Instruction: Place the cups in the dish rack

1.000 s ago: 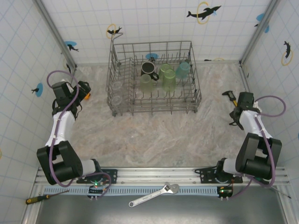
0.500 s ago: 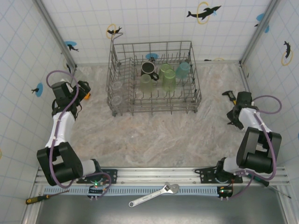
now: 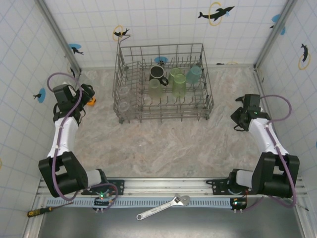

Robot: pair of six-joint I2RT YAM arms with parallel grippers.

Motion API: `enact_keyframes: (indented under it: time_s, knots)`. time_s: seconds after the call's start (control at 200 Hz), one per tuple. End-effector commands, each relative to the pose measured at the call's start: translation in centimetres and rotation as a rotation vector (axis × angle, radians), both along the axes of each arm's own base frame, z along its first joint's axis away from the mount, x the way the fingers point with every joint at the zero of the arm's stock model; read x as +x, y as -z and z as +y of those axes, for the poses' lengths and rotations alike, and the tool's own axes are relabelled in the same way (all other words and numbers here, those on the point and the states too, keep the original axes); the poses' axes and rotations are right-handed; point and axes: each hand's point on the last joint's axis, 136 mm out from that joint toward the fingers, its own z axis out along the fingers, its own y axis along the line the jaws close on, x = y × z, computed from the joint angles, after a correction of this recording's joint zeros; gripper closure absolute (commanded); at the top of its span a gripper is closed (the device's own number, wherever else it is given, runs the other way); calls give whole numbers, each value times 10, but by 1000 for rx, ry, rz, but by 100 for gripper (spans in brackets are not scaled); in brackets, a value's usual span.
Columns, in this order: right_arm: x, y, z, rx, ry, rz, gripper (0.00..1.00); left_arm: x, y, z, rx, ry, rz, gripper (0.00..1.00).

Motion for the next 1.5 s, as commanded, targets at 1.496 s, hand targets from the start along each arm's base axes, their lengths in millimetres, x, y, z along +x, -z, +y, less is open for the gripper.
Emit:
enact_keyframes:
  time_s: [1.496]
  knots:
    - [115, -220, 300, 693, -1009, -878, 100, 16, -155, -188, -425, 434, -284, 3]
